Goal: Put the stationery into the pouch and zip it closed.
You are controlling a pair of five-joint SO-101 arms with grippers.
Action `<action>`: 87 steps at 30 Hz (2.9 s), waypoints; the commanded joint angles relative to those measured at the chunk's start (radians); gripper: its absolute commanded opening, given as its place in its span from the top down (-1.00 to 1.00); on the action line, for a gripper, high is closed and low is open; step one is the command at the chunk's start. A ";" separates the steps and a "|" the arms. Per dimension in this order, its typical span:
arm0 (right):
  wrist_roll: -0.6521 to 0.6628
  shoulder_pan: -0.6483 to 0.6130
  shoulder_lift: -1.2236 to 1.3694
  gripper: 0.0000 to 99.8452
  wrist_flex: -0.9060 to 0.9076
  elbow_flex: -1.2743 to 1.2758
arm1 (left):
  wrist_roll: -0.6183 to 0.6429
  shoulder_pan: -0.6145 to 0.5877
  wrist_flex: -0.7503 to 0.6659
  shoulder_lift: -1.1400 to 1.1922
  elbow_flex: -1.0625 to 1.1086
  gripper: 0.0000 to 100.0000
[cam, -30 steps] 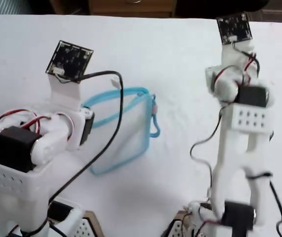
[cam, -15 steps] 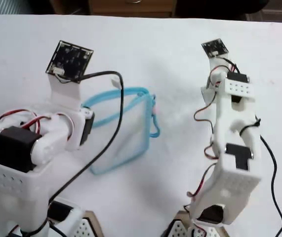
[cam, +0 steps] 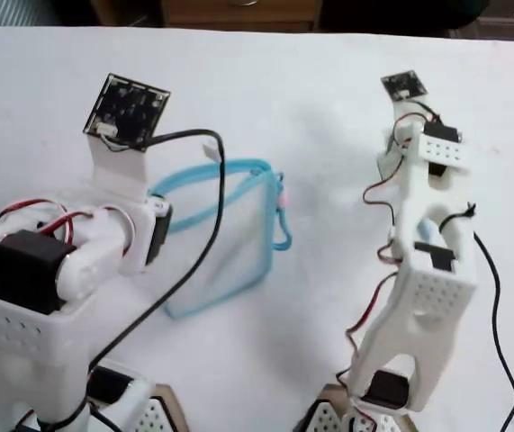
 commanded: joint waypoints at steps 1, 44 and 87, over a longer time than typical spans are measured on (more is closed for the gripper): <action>-0.037 0.005 0.094 0.62 0.008 -0.138 | -0.006 -0.003 0.020 0.041 0.008 0.95; -0.410 -0.130 -0.259 0.97 0.714 -0.641 | -0.006 -0.003 0.025 0.037 0.002 0.95; -1.036 -0.631 -1.221 0.97 0.203 -0.120 | -0.008 -0.003 0.017 0.037 0.002 0.95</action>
